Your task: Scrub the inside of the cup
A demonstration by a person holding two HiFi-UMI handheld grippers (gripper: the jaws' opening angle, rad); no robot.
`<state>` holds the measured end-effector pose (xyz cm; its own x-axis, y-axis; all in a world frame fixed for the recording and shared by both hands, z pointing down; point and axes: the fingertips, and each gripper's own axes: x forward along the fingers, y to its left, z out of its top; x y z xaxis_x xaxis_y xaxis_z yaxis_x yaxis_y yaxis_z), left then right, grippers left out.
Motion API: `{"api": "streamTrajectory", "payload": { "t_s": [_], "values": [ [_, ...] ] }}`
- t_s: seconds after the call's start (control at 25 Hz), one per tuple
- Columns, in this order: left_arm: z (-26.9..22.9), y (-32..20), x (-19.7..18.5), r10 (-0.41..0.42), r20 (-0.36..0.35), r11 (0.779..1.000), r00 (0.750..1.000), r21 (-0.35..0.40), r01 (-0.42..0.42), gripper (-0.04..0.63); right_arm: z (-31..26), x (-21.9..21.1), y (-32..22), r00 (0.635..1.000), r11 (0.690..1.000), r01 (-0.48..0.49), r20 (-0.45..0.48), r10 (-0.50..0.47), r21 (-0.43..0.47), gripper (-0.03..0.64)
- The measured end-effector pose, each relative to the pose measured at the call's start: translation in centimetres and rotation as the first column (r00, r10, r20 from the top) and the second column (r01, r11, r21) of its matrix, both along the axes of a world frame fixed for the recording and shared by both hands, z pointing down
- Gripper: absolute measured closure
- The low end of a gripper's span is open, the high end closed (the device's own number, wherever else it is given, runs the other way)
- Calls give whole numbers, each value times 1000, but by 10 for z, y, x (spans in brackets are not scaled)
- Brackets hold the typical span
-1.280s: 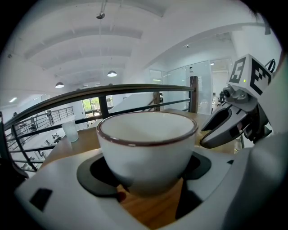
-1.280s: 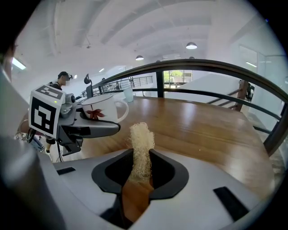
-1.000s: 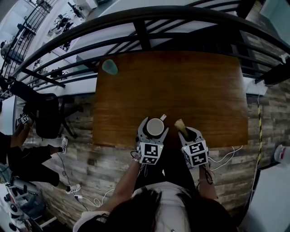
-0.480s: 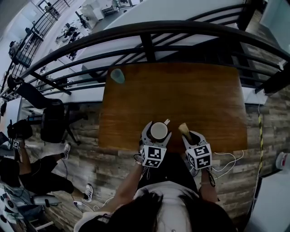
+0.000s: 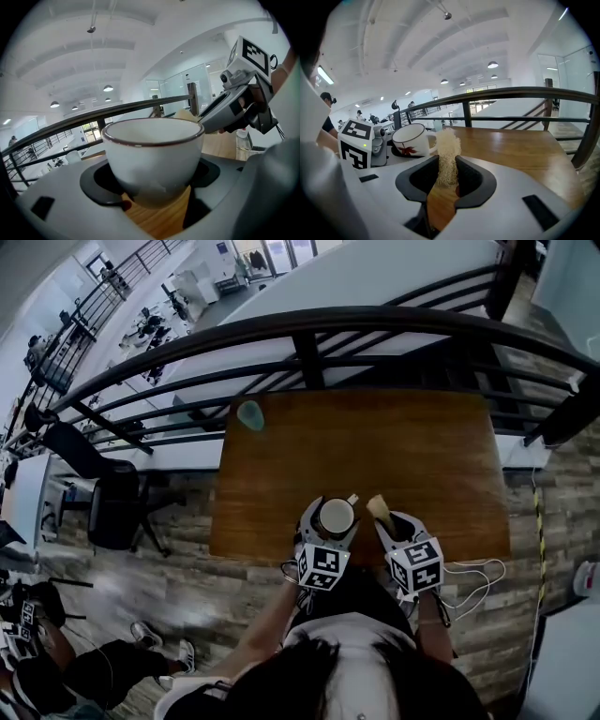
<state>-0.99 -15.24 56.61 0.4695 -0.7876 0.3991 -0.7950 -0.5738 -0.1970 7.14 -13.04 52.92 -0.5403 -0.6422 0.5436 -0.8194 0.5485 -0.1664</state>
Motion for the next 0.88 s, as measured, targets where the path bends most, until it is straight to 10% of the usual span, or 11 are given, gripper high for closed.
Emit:
{"api": "streamTrajectory", "payload": {
  "t_s": [0.88],
  "values": [
    [-27, -7, 25, 85, 154, 991, 984, 91, -100, 189, -63, -24, 14, 996, 988, 86, -7, -86, 131, 494]
  ]
}}
